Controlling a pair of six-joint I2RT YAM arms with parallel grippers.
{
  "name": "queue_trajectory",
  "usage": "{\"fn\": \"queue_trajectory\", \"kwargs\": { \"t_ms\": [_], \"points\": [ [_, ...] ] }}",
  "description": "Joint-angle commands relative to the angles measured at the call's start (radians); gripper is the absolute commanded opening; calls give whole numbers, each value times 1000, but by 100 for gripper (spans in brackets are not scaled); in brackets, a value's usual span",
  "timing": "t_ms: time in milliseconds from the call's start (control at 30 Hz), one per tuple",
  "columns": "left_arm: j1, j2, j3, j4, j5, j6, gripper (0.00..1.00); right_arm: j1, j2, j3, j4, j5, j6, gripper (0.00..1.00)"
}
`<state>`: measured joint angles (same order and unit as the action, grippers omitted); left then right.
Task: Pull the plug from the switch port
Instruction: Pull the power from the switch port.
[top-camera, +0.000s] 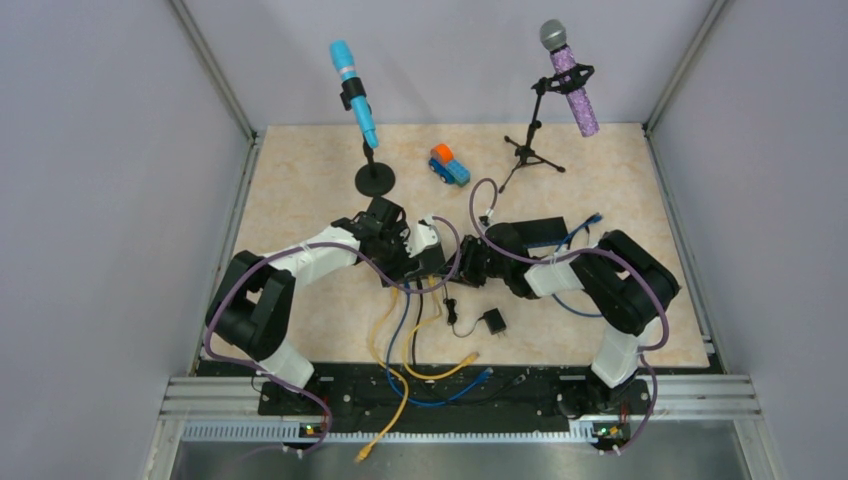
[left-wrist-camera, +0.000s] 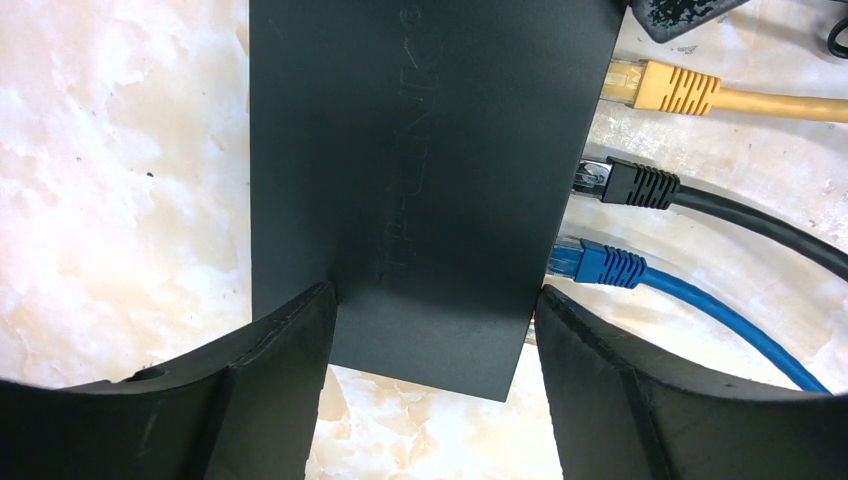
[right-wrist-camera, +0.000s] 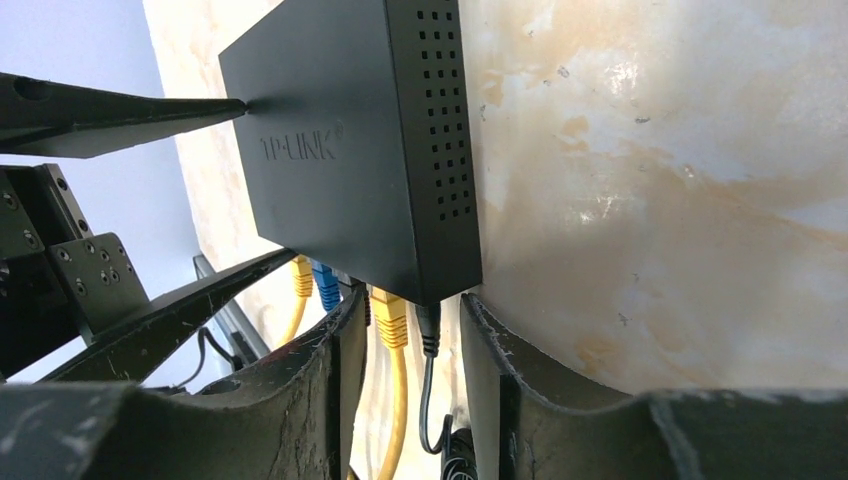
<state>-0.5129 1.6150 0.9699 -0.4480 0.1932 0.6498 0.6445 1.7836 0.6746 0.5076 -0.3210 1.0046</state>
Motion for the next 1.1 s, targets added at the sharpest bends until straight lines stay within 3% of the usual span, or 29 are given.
{"fn": "queue_trajectory", "kwargs": {
  "t_ms": [0, 700, 867, 1067],
  "points": [
    [7, 57, -30, -64, 3, -13, 75, -10, -8, -4, -29, 9, -67, 41],
    [7, 63, -23, -73, 4, -16, 76, 18, 9, 19, -73, 19, -94, 35],
    [8, 62, -23, -73, 8, -14, 76, 18, -13, 2, -81, 36, -98, 60],
    [8, 61, -23, -74, 17, -11, 77, 17, -16, 3, -80, 40, -88, 56]
  ]
}}
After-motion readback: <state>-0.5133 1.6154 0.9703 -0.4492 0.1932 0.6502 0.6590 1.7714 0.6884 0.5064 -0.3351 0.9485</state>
